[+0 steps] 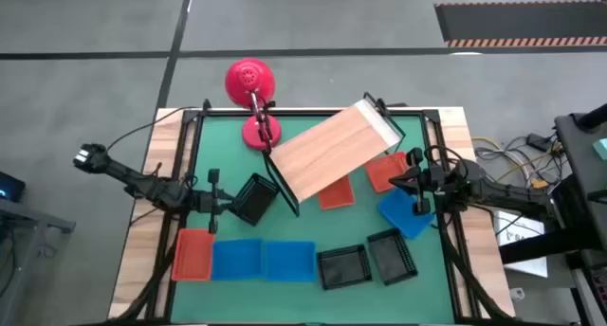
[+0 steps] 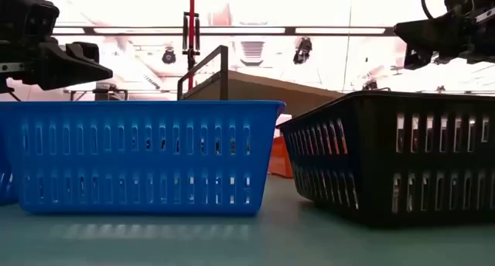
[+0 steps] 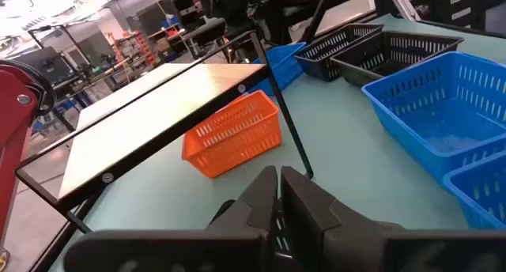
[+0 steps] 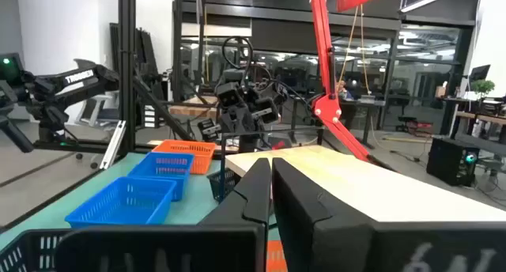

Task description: Stack baskets on shelf by color

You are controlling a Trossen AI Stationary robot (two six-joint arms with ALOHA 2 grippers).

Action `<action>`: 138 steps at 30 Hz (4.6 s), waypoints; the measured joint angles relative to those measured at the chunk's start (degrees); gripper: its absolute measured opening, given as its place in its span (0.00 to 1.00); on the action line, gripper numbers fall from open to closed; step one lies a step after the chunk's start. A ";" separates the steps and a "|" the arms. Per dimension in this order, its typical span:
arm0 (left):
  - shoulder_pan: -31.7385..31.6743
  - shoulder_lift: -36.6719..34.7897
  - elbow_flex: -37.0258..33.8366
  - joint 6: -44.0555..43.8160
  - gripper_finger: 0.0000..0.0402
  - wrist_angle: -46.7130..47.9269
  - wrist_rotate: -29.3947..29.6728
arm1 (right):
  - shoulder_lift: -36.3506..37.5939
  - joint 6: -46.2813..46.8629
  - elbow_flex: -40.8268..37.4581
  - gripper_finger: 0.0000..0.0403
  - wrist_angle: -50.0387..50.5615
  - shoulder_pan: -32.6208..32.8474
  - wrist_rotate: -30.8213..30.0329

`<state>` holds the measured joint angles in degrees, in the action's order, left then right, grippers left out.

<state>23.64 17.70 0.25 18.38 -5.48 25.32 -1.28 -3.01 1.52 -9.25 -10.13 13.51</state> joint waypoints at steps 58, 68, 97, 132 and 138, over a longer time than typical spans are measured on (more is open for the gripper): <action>0.00 -0.01 0.00 0.01 0.01 0.00 0.00 | 0.00 0.00 -0.01 0.02 0.01 -0.01 -0.01; 0.01 0.00 0.00 0.01 0.01 0.00 0.00 | 0.00 0.00 -0.01 0.02 0.02 0.00 0.00; -0.02 -0.12 -0.02 -19.48 0.01 -39.92 0.50 | 0.00 36.04 0.00 0.02 0.02 -0.02 -3.08; 4.76 40.89 29.60 -21.77 0.01 -40.59 -2.67 | 0.00 24.36 -0.02 0.02 -5.43 0.11 -1.29; 8.84 52.15 35.05 -25.58 0.01 -41.28 -2.43 | 0.04 17.31 -0.01 0.02 -10.60 0.11 -1.25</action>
<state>32.48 69.85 35.31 -7.20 -46.76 22.90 -1.23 14.30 1.51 -19.85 -10.02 12.26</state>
